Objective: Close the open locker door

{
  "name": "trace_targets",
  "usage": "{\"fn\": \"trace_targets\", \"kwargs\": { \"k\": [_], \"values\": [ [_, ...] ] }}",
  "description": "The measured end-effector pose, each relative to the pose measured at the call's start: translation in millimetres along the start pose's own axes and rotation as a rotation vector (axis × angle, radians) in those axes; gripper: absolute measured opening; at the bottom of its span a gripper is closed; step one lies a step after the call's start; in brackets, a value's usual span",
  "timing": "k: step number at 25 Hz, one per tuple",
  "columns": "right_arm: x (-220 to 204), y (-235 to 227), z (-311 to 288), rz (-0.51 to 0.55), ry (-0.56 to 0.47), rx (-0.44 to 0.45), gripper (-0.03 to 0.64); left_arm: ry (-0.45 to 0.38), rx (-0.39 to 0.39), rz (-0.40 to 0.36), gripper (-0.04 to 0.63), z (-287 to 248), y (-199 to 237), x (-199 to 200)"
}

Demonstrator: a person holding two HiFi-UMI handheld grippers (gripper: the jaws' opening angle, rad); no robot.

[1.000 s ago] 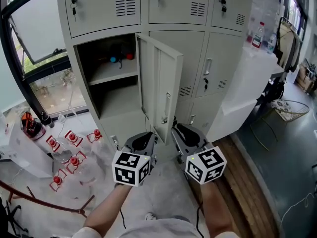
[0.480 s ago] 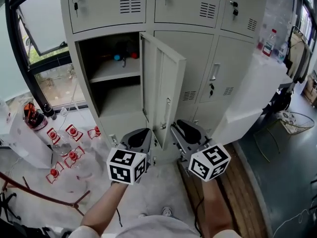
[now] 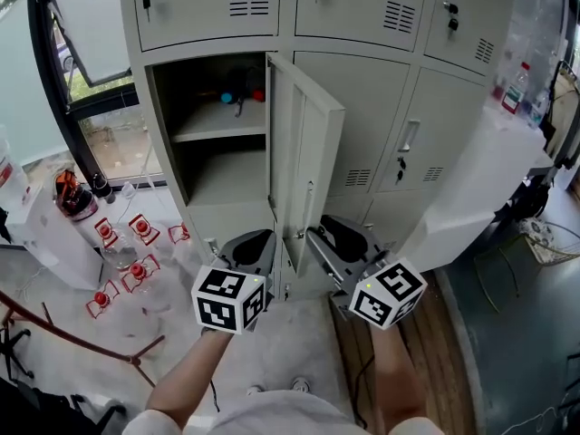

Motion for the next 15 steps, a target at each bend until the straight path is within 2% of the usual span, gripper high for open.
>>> {"fn": "trace_targets", "kwargs": {
  "k": [3,15],
  "values": [
    [0,0,-2,-0.027,-0.005,0.039,0.140,0.007,0.006,0.004,0.008,1,-1,-2],
    [-1,-1,-11,-0.048,-0.016,0.087,0.140,0.023,0.056,0.005,0.008,10,9,-6]
  ]
}}
Point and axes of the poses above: the fingertips, and each gripper's own axes: z backward along the fingers, y to its left, x out of its top, the point moved 2 cm from there along z, backward along the fingers, and after that the axes turned 11 degrees about -z, right-handed, at the moved point
